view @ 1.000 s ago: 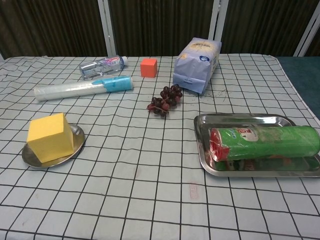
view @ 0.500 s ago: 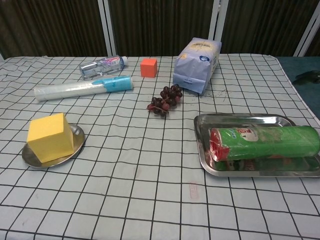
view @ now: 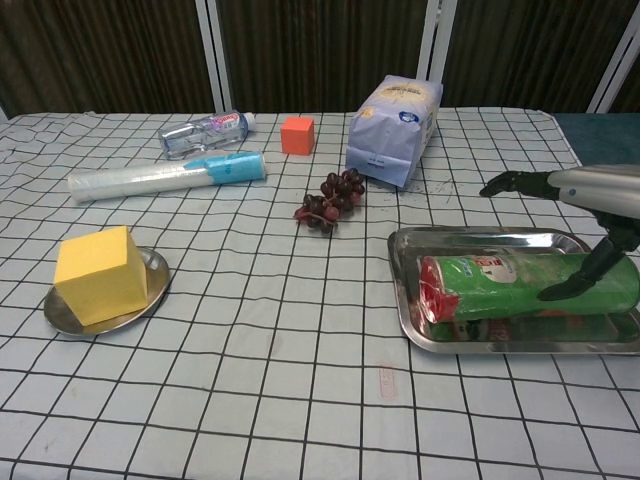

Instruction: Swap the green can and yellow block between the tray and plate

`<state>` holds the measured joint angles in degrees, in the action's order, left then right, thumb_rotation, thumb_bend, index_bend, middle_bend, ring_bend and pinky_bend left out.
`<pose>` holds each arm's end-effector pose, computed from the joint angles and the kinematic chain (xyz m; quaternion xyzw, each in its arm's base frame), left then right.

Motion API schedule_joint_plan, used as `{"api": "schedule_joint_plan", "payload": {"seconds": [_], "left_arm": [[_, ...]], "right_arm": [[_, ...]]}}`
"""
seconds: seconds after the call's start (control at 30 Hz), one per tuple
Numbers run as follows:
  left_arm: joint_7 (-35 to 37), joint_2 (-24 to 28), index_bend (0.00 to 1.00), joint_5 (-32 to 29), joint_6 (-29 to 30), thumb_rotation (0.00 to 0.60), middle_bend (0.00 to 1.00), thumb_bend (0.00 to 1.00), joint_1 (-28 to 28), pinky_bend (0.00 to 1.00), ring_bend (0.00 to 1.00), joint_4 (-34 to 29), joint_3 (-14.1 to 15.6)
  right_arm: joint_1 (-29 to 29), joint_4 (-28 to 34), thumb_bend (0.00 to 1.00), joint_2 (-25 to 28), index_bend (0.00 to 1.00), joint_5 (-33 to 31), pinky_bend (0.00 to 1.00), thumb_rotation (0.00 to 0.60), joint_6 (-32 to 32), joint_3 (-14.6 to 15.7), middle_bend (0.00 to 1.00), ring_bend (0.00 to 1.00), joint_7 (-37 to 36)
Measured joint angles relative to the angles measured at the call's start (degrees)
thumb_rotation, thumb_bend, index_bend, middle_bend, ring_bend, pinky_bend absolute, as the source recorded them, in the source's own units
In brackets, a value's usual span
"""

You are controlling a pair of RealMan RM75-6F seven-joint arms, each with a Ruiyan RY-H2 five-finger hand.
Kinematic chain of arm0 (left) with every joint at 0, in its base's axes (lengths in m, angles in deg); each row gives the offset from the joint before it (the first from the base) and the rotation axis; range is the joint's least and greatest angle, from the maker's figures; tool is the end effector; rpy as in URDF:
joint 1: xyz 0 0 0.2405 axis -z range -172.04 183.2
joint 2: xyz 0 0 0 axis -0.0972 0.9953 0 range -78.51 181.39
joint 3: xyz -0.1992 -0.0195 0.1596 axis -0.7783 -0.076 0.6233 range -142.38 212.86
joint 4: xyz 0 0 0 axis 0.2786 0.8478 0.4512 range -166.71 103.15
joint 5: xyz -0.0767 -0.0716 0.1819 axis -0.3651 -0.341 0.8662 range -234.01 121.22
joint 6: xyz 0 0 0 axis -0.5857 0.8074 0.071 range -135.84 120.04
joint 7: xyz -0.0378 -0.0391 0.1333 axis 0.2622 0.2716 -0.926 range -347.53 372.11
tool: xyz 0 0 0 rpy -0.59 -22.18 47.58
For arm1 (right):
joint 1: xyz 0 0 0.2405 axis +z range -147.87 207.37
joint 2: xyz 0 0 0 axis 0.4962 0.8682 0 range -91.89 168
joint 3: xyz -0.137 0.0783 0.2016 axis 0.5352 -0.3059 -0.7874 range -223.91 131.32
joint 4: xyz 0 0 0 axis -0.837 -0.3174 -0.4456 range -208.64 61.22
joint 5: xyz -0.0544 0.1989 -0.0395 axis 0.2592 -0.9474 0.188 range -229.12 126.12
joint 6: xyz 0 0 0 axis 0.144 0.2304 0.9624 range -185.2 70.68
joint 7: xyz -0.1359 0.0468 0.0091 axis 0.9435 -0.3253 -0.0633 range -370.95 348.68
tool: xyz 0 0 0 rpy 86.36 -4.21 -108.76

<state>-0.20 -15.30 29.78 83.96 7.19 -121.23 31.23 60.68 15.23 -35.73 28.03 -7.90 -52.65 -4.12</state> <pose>-0.3181 0.1666 0.1673 -0.5924 -0.2979 -0.3414 0.6661 -0.2290 -0.3009 0.0411 0.7709 -0.3932 0.3061 0.3967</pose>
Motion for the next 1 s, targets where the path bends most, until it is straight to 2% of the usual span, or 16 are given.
{"api": "schedule_joint_plan", "payload": {"seconds": [0.2, 0.37, 0.43, 0.5, 0.6, 0.7, 0.8, 1.0], "left_arm": [[-0.01, 0.16, 0.14, -1.08, -0.73, 0.600, 0.10, 0.37, 0.09, 0.07, 0.03, -0.12, -0.23], [0.06, 0.31, 0.14, -1.45, -0.82, 0.600, 0.11, 0.38, 0.11, 0.07, 0.04, -0.35, -0.38], [0.09, 0.34, 0.14, -1.52, -0.86, 0.600, 0.11, 0.38, 0.10, 0.07, 0.04, -0.33, -0.36], [0.25, 0.39, 0.14, -1.53, -0.87, 0.600, 0.11, 0.38, 0.10, 0.07, 0.04, -0.42, -0.36], [0.48, 0.50, 0.14, -1.33, -0.73, 0.600, 0.11, 0.38, 0.05, 0.07, 0.04, -0.45, -0.28], [0.74, 0.59, 0.14, -1.32, -0.72, 0.600, 0.11, 0.38, 0.02, 0.07, 0.04, -0.55, -0.26], [0.66, 0.61, 0.14, -1.31, -0.72, 0.600, 0.11, 0.38, 0.01, 0.07, 0.04, -0.51, -0.23], [0.18, 0.67, 0.14, -1.65, -1.06, 0.600, 0.11, 0.38, 0.06, 0.07, 0.04, -0.80, -0.20]], "right_arm": [[1.96, -2.86, 0.05, -3.56, 0.22, -4.47, 0.19, 0.600, -2.09, -0.30, 0.21, 0.16, 3.17], [3.14, -5.20, 0.05, -5.68, 0.30, -6.44, 0.26, 0.600, -2.77, -0.34, 0.30, 0.25, 4.98], [3.57, -5.73, 0.05, -6.32, 0.40, -6.60, 0.34, 0.600, -2.80, -0.25, 0.35, 0.33, 6.00], [3.62, -5.99, 0.05, -7.13, 0.55, -6.59, 0.47, 0.600, -2.25, -0.30, 0.45, 0.44, 6.16], [3.54, -6.80, 0.05, -8.47, 0.71, -5.69, 0.59, 0.600, -0.77, -0.25, 0.57, 0.56, 4.33], [3.36, -8.71, 0.05, -10.02, 0.82, -3.86, 0.66, 0.600, 2.04, -0.18, 0.65, 0.65, 3.57], [3.17, -10.98, 0.05, -12.27, 0.89, -1.21, 0.70, 0.600, 6.08, -0.23, 0.70, 0.69, 3.76], [4.79, -12.94, 0.06, -15.29, 0.92, 2.06, 0.72, 0.600, 9.26, -1.70, 0.73, 0.72, 2.63]]}}
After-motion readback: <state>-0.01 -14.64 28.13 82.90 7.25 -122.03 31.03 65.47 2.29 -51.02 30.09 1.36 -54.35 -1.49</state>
